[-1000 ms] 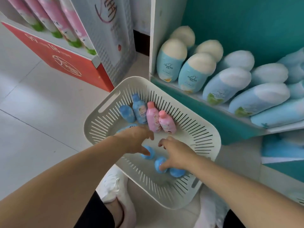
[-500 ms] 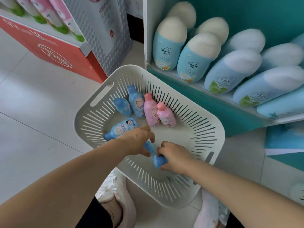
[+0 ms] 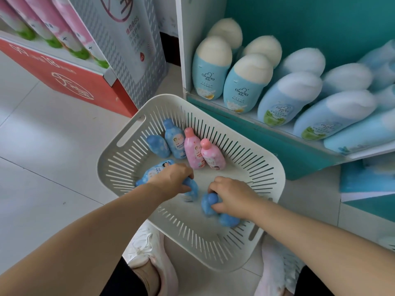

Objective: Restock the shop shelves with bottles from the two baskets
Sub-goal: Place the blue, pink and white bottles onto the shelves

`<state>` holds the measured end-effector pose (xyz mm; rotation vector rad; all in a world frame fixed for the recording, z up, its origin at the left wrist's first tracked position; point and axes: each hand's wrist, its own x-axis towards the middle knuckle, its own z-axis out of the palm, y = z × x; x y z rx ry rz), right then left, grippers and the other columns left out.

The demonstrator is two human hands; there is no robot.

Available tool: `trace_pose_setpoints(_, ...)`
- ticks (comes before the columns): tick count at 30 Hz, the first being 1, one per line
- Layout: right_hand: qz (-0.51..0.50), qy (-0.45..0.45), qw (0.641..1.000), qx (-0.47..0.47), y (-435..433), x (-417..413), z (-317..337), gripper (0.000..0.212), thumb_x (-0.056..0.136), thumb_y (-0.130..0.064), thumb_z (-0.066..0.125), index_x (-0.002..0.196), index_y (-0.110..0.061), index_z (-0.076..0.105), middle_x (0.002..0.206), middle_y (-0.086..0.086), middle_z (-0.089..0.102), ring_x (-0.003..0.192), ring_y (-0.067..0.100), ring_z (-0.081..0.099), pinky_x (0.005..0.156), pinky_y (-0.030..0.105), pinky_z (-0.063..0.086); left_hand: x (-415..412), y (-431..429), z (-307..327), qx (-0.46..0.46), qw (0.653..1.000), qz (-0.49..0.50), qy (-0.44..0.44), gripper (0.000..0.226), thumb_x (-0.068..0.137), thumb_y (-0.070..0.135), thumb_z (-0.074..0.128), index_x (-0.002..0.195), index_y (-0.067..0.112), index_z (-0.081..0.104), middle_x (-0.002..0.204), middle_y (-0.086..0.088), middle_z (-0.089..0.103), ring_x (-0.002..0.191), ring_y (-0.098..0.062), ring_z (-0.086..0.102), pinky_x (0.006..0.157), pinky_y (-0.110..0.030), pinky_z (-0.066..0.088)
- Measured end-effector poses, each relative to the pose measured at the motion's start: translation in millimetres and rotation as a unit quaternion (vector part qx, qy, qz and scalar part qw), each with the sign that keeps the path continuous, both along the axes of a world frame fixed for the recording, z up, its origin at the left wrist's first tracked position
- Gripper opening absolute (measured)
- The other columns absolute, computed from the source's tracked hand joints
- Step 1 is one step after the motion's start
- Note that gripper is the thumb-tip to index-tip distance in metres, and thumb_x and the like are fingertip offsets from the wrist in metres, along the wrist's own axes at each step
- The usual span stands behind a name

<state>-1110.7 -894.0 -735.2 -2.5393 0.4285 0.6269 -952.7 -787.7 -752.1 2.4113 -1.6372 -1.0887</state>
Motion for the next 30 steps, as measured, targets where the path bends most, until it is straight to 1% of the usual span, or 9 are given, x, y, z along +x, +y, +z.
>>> trace_pose_setpoints(3, -0.015, -0.026, 0.999, 0.028, -10, 6, 21, 0.026, 0.081, -0.025, 0.060, 0.106, -0.018, 0.058, 0.110, 0.000, 0.053, 0.099, 0.023, 0.055, 0.075, 0.032, 0.042, 6, -6, 18, -0.038, 0.999, 0.027, 0.006, 0.030, 0.084, 0.025, 0.064, 0.111, 0.014, 0.057, 0.110, -0.002, 0.057, 0.103, -0.020, 0.054, 0.086, -0.026, 0.042)
trace_pose_setpoints(6, -0.029, -0.060, 0.996, 0.052, -20, 13, 48, 0.026, 0.079, -0.023, 0.064, 0.103, -0.012, 0.060, 0.107, 0.001, 0.053, 0.101, 0.020, 0.052, 0.085, 0.034, 0.043, 10, -12, 45, -0.084, 0.995, 0.043, -0.014, 0.032, 0.086, 0.027, 0.063, 0.115, 0.014, 0.057, 0.111, -0.004, 0.056, 0.103, -0.020, 0.053, 0.090, -0.027, 0.041)
trace_pose_setpoints(10, -0.052, -0.085, 0.993, 0.067, -31, 17, 93, 0.029, 0.080, -0.022, 0.065, 0.106, -0.011, 0.060, 0.101, -0.005, 0.045, 0.094, 0.014, 0.048, 0.077, 0.025, 0.037, 16, -15, 86, -0.134, 0.987, 0.075, -0.042, 0.034, 0.087, 0.027, 0.061, 0.117, 0.011, 0.056, 0.114, -0.007, 0.055, 0.105, -0.024, 0.054, 0.090, -0.029, 0.039)
trace_pose_setpoints(14, -0.087, -0.125, 0.986, 0.067, -39, 7, 142, 0.026, 0.079, -0.020, 0.067, 0.104, -0.013, 0.061, 0.100, -0.001, 0.052, 0.092, 0.014, 0.052, 0.079, 0.024, 0.041, 16, -13, 133, -0.182, 0.976, 0.105, -0.062, 0.031, 0.088, 0.033, 0.060, 0.109, 0.010, 0.059, 0.106, -0.007, 0.056, 0.099, -0.023, 0.054, 0.084, -0.027, 0.037)
trace_pose_setpoints(18, -0.128, -0.161, 0.975, 0.079, -43, -11, 190, 0.019, 0.079, -0.024, 0.070, 0.095, -0.023, 0.060, 0.102, 0.000, 0.058, 0.094, 0.016, 0.056, 0.088, 0.030, 0.047, 6, -6, 188, -0.248, 0.957, 0.122, -0.087, 0.032, 0.089, 0.033, 0.057, 0.106, 0.006, 0.061, 0.100, -0.007, 0.056, 0.096, -0.024, 0.054, 0.080, -0.023, 0.034)
trace_pose_setpoints(23, -0.182, -0.213, 0.954, 0.109, -36, -34, 241, 0.017, 0.079, -0.018, 0.070, 0.095, -0.014, 0.064, 0.096, 0.004, 0.064, 0.084, 0.015, 0.057, 0.084, 0.034, 0.048, -13, 2, 251, -0.298, 0.937, 0.148, -0.104, 0.032, 0.092, 0.039, 0.051, 0.103, 0.009, 0.059, 0.096, -0.002, 0.051, 0.087, -0.016, 0.048, 0.074, -0.021, 0.031)
trace_pose_setpoints(25, -0.201, -0.236, 0.943, 0.124, -32, -45, 257, 0.010, 0.081, -0.014, 0.069, 0.088, -0.017, 0.063, 0.089, 0.005, 0.063, 0.078, 0.013, 0.054, 0.081, 0.036, 0.049, -21, 6, 275, -0.317, 0.928, 0.171, -0.094, 0.031, 0.092, 0.038, 0.051, 0.102, 0.009, 0.059, 0.094, 0.000, 0.051, 0.085, -0.016, 0.048, 0.074, -0.023, 0.035)
trace_pose_setpoints(27, -0.227, -0.257, 0.930, 0.134, -28, -54, 272, 0.010, 0.081, -0.016, 0.069, 0.085, -0.022, 0.062, 0.084, 0.001, 0.063, 0.075, 0.013, 0.056, 0.079, 0.036, 0.051, -29, 11, 298, -0.343, 0.917, 0.186, -0.080, 0.030, 0.092, 0.037, 0.052, 0.101, 0.010, 0.059, 0.093, 0.000, 0.052, 0.083, -0.018, 0.051, 0.073, -0.026, 0.039)
trace_pose_setpoints(30, -0.257, -0.287, 0.917, 0.105, -26, -66, 298, 0.013, 0.081, -0.021, 0.070, 0.091, -0.016, 0.065, 0.082, 0.000, 0.063, 0.075, 0.016, 0.056, 0.079, 0.036, 0.051, -42, 18, 329, -0.363, 0.909, 0.182, -0.093, 0.028, 0.092, 0.035, 0.053, 0.101, 0.009, 0.060, 0.093, 0.000, 0.052, 0.084, -0.015, 0.047, 0.074, -0.024, 0.034)
